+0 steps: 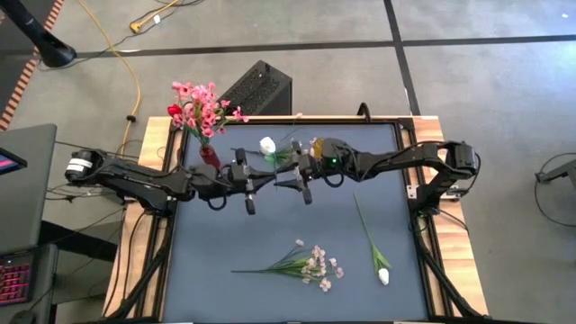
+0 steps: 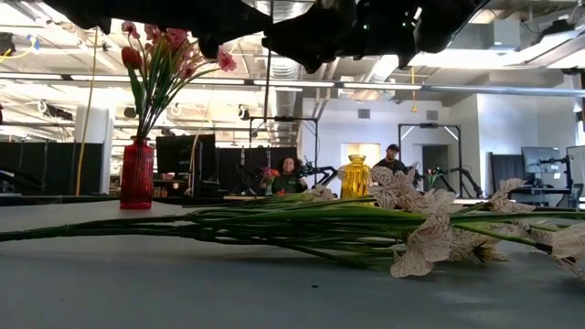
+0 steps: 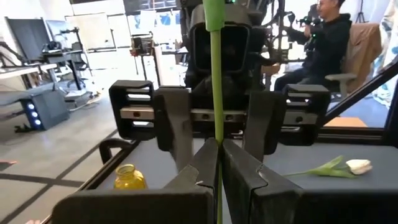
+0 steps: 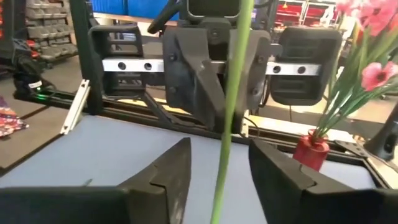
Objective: Sort flowers into vase by color
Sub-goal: Put the left white flower into the yellow vase, then put the white flower into the yellow vase
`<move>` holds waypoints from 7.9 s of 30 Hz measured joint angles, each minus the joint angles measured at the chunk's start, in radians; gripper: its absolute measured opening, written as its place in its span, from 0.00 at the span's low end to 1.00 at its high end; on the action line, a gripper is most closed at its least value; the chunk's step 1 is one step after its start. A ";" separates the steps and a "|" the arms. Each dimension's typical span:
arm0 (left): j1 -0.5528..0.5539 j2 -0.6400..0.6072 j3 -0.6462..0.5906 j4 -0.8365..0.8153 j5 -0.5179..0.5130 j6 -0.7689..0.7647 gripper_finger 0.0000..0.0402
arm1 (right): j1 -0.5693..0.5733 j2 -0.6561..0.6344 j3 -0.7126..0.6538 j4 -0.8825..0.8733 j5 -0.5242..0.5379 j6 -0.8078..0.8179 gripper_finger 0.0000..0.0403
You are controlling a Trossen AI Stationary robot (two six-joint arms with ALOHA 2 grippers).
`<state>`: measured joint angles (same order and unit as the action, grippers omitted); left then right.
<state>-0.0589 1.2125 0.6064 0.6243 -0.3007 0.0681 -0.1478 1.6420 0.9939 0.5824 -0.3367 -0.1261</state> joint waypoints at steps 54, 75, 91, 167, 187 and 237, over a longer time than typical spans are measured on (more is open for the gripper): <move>-0.007 -0.065 0.000 -0.407 -0.077 -0.187 0.36 | -0.533 -0.365 -0.302 -0.085 -0.031 0.040 0.07; -0.008 -0.065 0.000 -0.409 -0.075 -0.205 0.36 | -0.557 -0.305 -0.380 -0.049 -0.031 0.058 0.10; -0.010 -0.065 0.000 -0.398 -0.062 -0.220 0.36 | -0.562 -0.305 -0.306 -0.355 -0.030 0.048 0.45; -0.044 -0.065 0.000 -0.409 0.102 -0.090 0.36 | 0.414 -0.288 -0.248 -1.254 0.399 1.339 0.06; -0.044 -0.065 0.000 -0.409 0.079 -0.115 0.36 | 0.292 -0.406 0.106 -1.274 1.087 -0.067 0.05; 0.000 -0.065 0.000 -0.432 -0.105 -0.114 0.36 | -0.148 -0.165 0.109 -0.989 1.405 -1.843 0.04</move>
<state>-0.0589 1.1473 0.6067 0.1921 -0.4053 -0.0460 -0.2958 1.4768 1.1027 -0.4065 1.0679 -1.9688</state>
